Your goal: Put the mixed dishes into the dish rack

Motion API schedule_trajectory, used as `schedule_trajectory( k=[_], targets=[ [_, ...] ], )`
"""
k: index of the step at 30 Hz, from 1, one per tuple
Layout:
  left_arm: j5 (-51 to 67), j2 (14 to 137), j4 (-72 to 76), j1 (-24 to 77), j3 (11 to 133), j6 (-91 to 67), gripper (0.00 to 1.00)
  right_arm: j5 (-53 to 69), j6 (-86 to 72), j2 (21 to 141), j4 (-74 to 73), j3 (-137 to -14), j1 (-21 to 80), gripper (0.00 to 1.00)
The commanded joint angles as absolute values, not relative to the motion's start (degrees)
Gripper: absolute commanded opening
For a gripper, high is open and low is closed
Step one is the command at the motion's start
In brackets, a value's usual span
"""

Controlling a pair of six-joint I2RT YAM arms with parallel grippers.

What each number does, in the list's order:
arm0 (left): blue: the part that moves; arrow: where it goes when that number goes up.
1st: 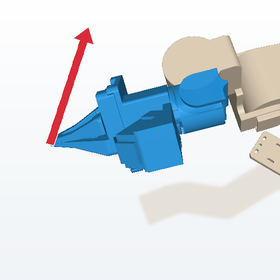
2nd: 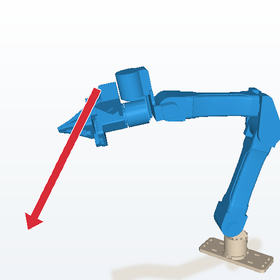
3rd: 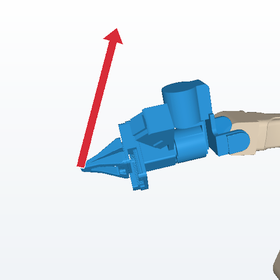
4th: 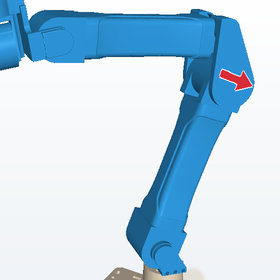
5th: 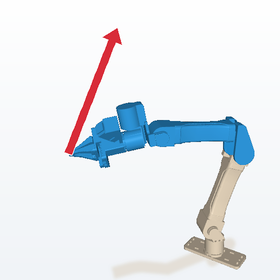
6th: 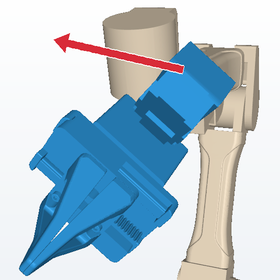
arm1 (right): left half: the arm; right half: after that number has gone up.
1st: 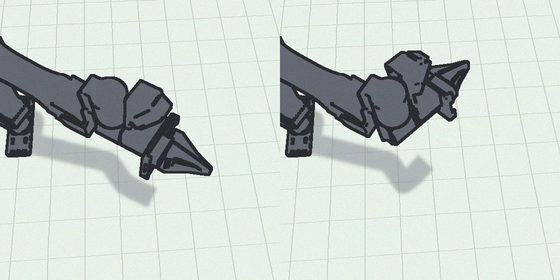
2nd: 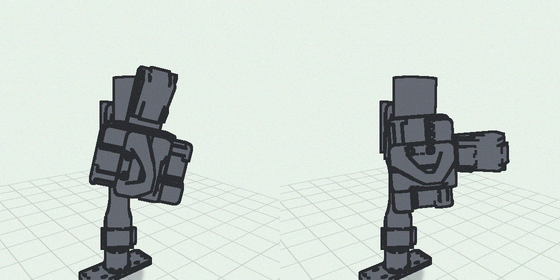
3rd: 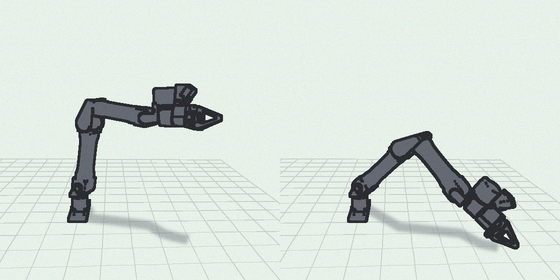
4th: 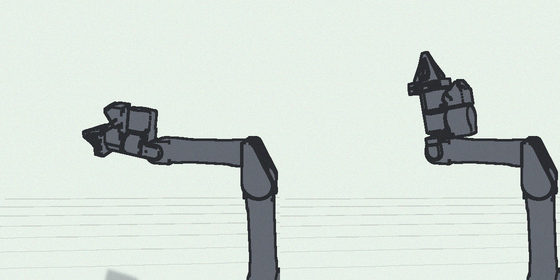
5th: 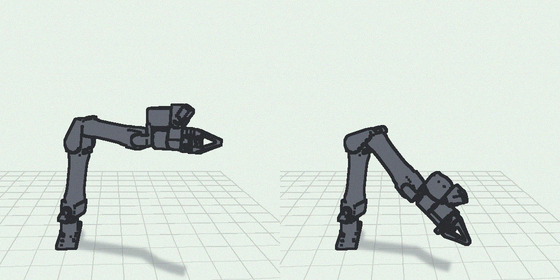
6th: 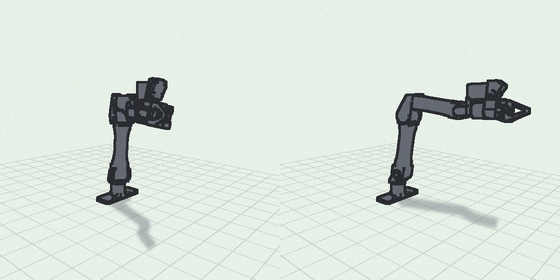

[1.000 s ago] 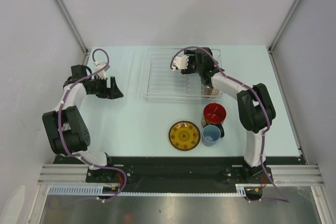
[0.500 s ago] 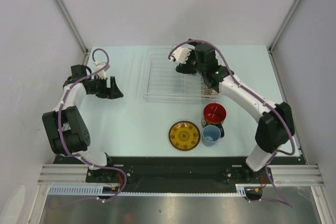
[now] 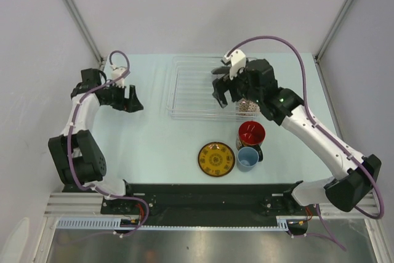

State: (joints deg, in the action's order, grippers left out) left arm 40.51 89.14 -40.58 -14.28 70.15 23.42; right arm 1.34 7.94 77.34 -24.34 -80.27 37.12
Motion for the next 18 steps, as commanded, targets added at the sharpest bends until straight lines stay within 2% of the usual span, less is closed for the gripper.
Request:
schedule_trajectory(
  k=[1, 4, 8, 12, 18],
  targets=[
    [37.8, 81.7, -46.0, -6.8, 73.3, 33.5, 0.87, 14.1, -8.9, 74.6, -30.0, -71.3, 37.9, 0.93],
    [36.6, 79.2, -48.3, -2.0, 72.9, 36.1, 0.87, 14.2, -9.6, 73.7, -30.7, -67.3, 40.2, 0.9],
    [37.5, 77.6, -51.8, 1.2, 74.2, 37.3, 0.87, 6.1, -8.5, 73.4, -33.6, -64.4, 48.3, 0.91],
    [37.1, 75.3, -52.0, 3.7, 72.8, 38.2, 0.88, 5.1, -11.1, 70.5, -32.0, -60.1, 53.1, 0.94],
    [33.9, 73.9, -49.7, 9.1, 68.1, 39.4, 0.88, 5.2, -13.8, 66.5, -31.6, -54.9, 58.0, 0.94]
  ],
)
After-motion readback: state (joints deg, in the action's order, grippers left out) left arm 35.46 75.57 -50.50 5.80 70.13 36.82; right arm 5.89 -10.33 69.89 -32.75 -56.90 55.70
